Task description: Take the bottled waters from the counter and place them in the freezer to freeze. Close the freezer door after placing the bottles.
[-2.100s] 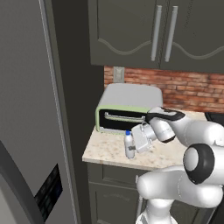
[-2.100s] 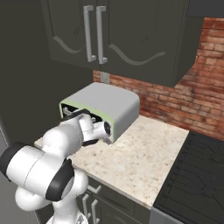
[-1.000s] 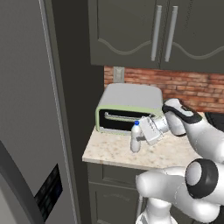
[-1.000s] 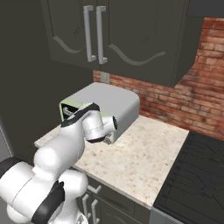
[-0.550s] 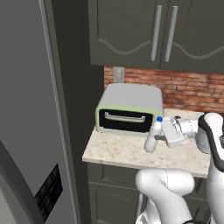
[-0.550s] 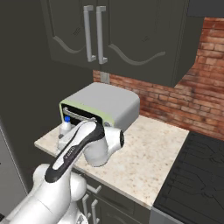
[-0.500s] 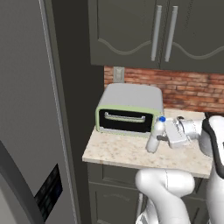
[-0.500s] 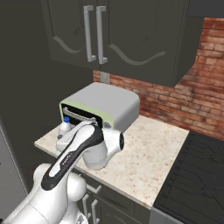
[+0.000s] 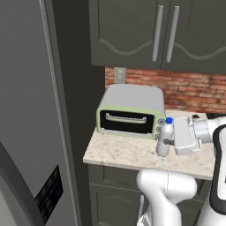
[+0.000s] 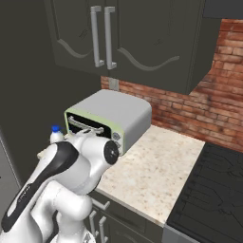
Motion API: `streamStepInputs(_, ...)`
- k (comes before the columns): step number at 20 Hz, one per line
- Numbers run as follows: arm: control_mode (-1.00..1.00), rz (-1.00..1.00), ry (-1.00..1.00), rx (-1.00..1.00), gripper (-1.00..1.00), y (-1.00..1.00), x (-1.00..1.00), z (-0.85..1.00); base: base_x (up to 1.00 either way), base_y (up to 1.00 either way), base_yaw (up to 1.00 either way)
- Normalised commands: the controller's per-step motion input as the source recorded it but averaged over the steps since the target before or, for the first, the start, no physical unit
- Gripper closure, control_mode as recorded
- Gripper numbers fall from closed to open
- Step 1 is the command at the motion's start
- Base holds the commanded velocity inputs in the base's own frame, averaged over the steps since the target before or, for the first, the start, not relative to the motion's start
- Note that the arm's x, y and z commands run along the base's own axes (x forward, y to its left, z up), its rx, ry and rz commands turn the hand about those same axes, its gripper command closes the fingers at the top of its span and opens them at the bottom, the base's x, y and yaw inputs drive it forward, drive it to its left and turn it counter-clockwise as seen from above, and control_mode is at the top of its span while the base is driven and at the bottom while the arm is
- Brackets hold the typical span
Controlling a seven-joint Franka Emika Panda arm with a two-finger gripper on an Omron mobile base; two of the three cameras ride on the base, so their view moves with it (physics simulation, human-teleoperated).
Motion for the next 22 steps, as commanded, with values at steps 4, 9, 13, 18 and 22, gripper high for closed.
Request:
streamStepInputs(4,-1.00,0.02,-0.02,-0.16,1.00,-0.06,-0.41,0.67,0.00,0.00,0.00)
streamStepInputs(9,-1.00,0.00,-0.14,-0.02,1.00,-0.08,-0.67,0.29,0.00,0.00,0.00)
streamStepInputs(13,-1.00,0.02,-0.08,0.01,1.00,0.00,-0.21,0.01,0.00,0.00,0.00)
streamStepInputs(18,-1.00,0.00,0.00,0.03,1.00,0.00,0.00,0.00,0.00,0.00,0.00)
streamStepInputs(22,-1.00,0.00,0.00,0.02,1.00,0.00,0.00,0.00,0.00,0.00,0.00)
